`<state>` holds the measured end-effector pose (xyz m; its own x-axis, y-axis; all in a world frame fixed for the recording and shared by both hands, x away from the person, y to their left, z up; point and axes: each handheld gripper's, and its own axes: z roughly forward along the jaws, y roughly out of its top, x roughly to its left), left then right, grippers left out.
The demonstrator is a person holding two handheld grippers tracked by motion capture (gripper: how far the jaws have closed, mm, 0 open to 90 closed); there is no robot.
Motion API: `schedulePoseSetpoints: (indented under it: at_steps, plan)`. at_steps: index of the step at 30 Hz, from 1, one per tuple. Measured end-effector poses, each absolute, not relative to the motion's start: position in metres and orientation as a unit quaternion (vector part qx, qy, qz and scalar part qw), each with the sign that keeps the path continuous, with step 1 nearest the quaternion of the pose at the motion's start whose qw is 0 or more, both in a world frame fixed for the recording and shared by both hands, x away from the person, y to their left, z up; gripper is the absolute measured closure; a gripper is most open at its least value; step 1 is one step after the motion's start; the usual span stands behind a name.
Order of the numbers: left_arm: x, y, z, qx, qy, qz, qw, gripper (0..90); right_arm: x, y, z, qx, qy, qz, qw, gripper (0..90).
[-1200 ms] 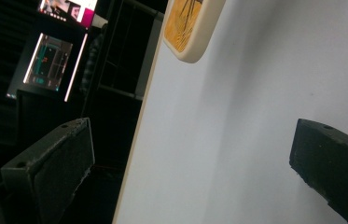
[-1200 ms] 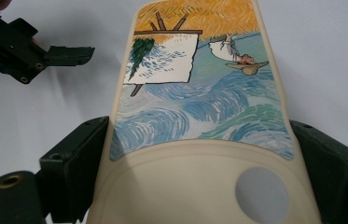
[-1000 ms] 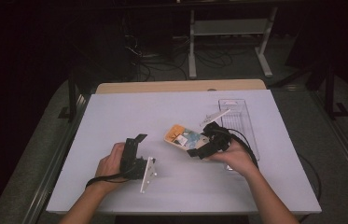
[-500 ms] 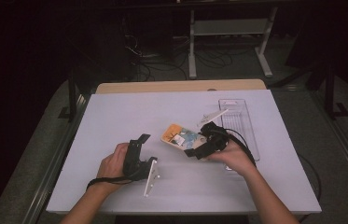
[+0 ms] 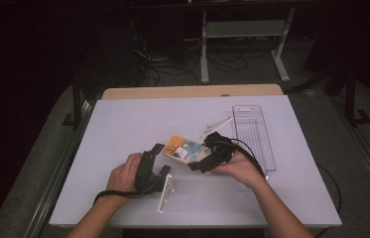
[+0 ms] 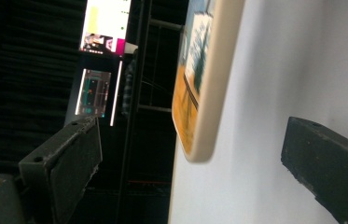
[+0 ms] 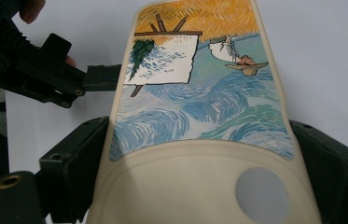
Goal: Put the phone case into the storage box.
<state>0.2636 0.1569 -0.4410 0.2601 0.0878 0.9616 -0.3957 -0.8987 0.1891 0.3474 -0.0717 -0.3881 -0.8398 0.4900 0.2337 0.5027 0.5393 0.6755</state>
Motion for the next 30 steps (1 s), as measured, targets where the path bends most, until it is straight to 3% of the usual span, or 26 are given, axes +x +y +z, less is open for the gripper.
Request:
schedulePoseSetpoints:
  at_steps: [17,20,21,30]
  plan:
    - [0.266,0.144,-0.449,0.749,-0.119,0.623,0.192,20.3,0.345,-0.061,-0.390,-0.270,-0.879,-0.393,0.017,10.7]
    - [0.265,0.142,-0.450,0.753,-0.129,0.620,0.181,24.6,0.345,-0.060,-0.391,-0.265,-0.881,-0.392,0.013,10.7]
    - [0.266,0.141,-0.450,0.754,-0.132,0.618,0.177,32.3,0.345,-0.060,-0.391,-0.266,-0.882,-0.390,0.012,10.7]
    - [0.265,0.141,-0.448,0.752,-0.125,0.624,0.174,37.1,0.344,-0.058,-0.391,-0.264,-0.880,-0.393,0.019,10.7]
